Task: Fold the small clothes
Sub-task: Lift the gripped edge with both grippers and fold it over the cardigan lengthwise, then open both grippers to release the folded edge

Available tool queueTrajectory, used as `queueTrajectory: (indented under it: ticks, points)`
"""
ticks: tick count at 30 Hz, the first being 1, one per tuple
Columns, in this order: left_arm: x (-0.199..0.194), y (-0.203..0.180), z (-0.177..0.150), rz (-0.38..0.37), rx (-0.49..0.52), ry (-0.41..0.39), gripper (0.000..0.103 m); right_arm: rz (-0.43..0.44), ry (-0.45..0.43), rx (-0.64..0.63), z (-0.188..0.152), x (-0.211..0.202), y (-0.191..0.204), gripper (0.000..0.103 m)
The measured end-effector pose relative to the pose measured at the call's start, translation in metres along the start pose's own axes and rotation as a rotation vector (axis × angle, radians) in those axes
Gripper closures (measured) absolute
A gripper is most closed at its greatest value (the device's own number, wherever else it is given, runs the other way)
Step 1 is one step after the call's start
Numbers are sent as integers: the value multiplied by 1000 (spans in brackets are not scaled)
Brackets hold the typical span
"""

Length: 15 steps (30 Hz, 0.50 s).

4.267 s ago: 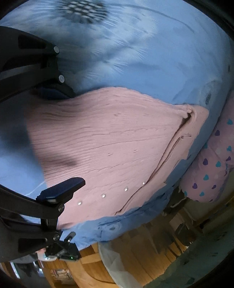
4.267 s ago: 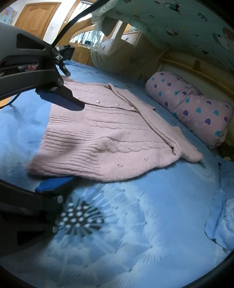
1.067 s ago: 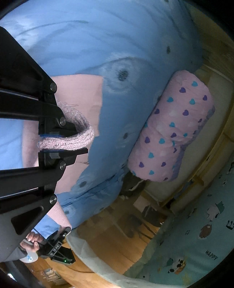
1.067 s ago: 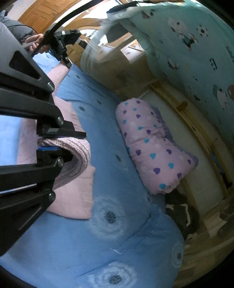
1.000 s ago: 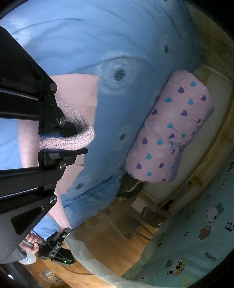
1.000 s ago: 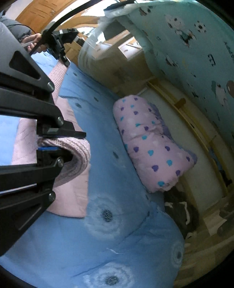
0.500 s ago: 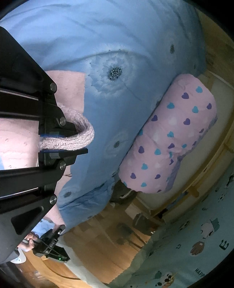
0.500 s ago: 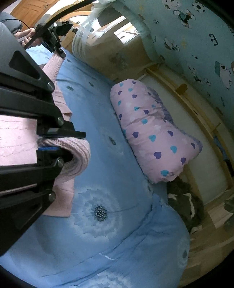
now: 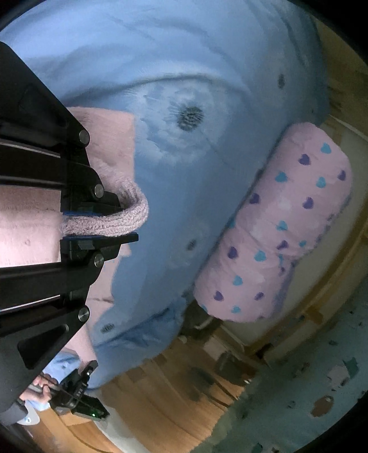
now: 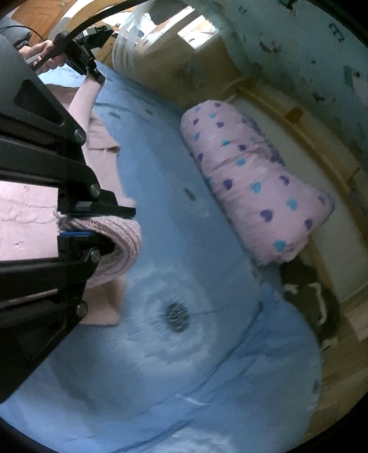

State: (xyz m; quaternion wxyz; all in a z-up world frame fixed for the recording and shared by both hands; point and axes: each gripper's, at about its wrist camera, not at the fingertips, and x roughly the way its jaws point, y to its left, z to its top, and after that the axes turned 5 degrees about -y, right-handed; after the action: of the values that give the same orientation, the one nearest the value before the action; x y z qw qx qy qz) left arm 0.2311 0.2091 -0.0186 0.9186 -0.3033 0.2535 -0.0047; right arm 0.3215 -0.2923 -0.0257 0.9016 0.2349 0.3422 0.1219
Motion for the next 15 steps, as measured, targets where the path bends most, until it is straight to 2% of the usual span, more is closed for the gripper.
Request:
queueTrajectory:
  ticks: [8, 12, 15]
  points:
    - [4, 11, -10, 33, -21, 33, 101, -78, 98, -30, -21, 22, -3, 94]
    - [15, 18, -15, 50, -46, 88, 100, -69, 119, -21, -25, 26, -3, 92]
    - [15, 17, -17, 57, -29, 91, 100, -59, 109, -16, -22, 23, -1, 91]
